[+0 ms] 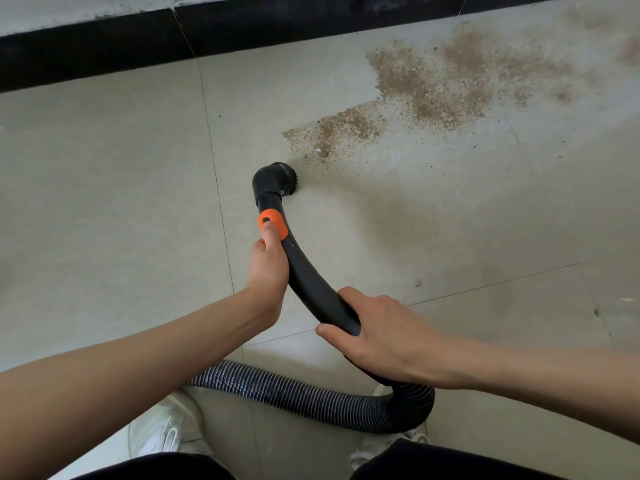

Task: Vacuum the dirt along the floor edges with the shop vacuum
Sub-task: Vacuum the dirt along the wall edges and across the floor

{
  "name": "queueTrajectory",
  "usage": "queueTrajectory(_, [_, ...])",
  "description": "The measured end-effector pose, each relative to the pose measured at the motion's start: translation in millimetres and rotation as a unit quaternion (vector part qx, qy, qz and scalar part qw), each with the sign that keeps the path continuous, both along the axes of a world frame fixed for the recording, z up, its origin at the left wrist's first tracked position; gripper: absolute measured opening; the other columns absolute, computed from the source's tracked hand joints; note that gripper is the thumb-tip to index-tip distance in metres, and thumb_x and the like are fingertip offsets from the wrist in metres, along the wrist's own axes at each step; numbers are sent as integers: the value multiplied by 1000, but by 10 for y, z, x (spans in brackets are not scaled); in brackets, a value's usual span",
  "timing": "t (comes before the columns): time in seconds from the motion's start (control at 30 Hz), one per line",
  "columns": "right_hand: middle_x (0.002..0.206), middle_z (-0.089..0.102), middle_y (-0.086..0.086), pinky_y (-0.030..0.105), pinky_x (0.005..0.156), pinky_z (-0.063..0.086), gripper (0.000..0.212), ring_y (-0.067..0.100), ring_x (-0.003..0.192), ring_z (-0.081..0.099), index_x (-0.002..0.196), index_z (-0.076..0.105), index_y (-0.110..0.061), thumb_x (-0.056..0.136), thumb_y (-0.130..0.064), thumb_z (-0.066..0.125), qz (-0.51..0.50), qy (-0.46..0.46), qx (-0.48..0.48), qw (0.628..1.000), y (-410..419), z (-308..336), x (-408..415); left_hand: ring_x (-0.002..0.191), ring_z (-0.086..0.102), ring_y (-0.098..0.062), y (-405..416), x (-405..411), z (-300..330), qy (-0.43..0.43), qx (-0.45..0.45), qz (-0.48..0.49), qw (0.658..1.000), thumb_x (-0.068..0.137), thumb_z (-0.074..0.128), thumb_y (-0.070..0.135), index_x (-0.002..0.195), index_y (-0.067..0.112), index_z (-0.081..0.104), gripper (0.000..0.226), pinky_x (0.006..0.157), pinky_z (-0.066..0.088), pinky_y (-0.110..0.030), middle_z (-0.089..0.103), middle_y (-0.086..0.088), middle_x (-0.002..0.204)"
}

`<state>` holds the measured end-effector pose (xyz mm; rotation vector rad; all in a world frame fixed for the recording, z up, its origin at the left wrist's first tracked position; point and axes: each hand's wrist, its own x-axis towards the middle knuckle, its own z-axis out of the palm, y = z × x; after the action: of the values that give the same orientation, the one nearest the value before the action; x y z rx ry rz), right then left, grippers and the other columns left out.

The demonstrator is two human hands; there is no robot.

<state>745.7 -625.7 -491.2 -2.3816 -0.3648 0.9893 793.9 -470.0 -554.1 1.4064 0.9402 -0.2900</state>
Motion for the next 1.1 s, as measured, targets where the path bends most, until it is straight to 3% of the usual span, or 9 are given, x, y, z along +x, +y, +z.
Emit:
queueTrajectory(0.17, [72,50,-9,29,59,37,30,19,71,52,94,42,-26,90,-55,49,5,5,-10,1000,-68,75,73,94,57,-23,-78,42,33,1,-7,1,1000,98,27,51,89,16,51,43,96,47,-42,58,-11,99])
queueTrajectory(0.33, [72,50,-9,32,63,37,29,20,72,53,87,39,-28,90,-54,50,7,0,-26,1000,-138,145,181,96,58,-23,-153,151,39,6,-24,-7,1000,98,26,52,111,9,51,51,95,48,-40,60,-9,97])
queueTrajectory(0.47, [73,47,-9,32,65,37,31,20,75,52,90,41,-25,91,-54,49,7,-19,-33,999,-75,99,347,97,56,-21,-117,344,38,-1,-29,-7,1000,98,26,54,111,11,47,49,93,48,-39,57,-3,94])
queueTrajectory(0.6, [77,60,-3,34,67,44,36,21,76,58,87,48,-21,91,-57,48,-13,-31,-8,999,-30,58,636,102,55,-23,-64,632,70,-8,-47,14,999,98,29,52,120,9,46,51,86,48,-35,56,-9,111])
queueTrajectory(0.77, [71,58,-5,33,62,40,38,20,72,58,75,44,-21,92,-55,49,-23,-53,7,998,106,22,992,102,53,-24,18,1019,195,-25,-58,11,998,101,32,43,132,1,42,53,81,46,-33,51,-9,107])
queueTrajectory(0.87, [68,60,-8,32,65,43,37,17,73,60,75,46,-22,92,-55,51,-42,-52,14,998,157,28,1167,93,53,-21,73,1196,248,-33,-64,2,997,101,32,40,131,1,41,50,78,46,-33,55,-9,104])
queueTrajectory(0.97, [71,60,-6,32,61,42,37,19,73,60,79,47,-20,92,-55,50,-43,-55,8,998,150,12,1132,85,53,-19,79,1185,245,-31,-70,1,997,101,34,41,122,2,44,46,75,45,-33,52,-4,86])
queueTrajectory(1.1, [73,52,-5,32,55,35,39,23,73,55,86,45,-19,92,-57,46,-15,-61,-27,998,65,-22,835,86,55,-17,-16,866,191,-30,-78,4,997,100,32,46,113,8,43,41,75,46,-31,54,-2,89])
